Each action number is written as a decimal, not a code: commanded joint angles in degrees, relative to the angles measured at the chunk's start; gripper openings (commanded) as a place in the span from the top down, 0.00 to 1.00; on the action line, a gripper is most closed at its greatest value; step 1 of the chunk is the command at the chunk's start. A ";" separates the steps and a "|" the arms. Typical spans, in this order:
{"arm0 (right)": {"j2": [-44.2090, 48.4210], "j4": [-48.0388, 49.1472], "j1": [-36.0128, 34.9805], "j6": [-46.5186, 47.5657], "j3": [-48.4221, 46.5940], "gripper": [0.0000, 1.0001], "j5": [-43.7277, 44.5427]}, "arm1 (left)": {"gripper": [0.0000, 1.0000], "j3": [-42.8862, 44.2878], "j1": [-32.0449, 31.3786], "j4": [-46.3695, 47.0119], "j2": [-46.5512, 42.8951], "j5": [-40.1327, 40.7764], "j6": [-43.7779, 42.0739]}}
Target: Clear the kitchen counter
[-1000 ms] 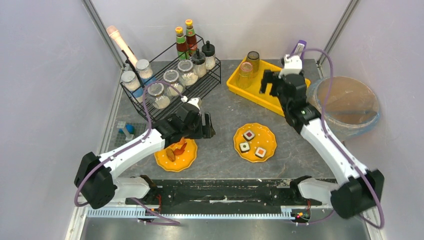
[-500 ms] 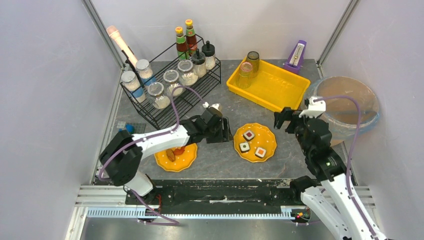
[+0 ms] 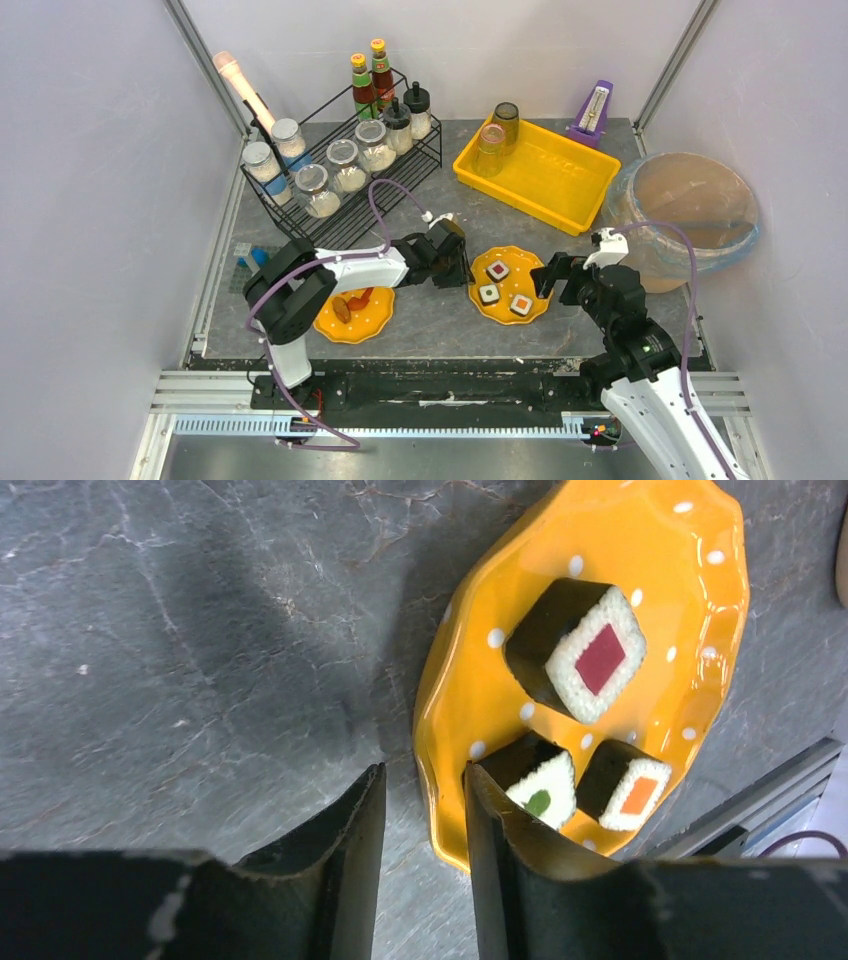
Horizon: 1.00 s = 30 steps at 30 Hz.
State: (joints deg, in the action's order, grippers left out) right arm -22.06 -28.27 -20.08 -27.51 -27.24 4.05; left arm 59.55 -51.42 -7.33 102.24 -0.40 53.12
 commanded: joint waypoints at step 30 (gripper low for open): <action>-6.92 9.70 0.08 -12.84 10.06 0.03 -11.99 | 0.98 -22.77 3.43 30.76 -11.26 -3.66 17.45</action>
State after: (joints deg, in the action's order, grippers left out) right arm -27.70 -23.59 -20.08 -38.39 -17.26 -6.26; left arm 40.66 -48.80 13.08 96.68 -2.00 64.82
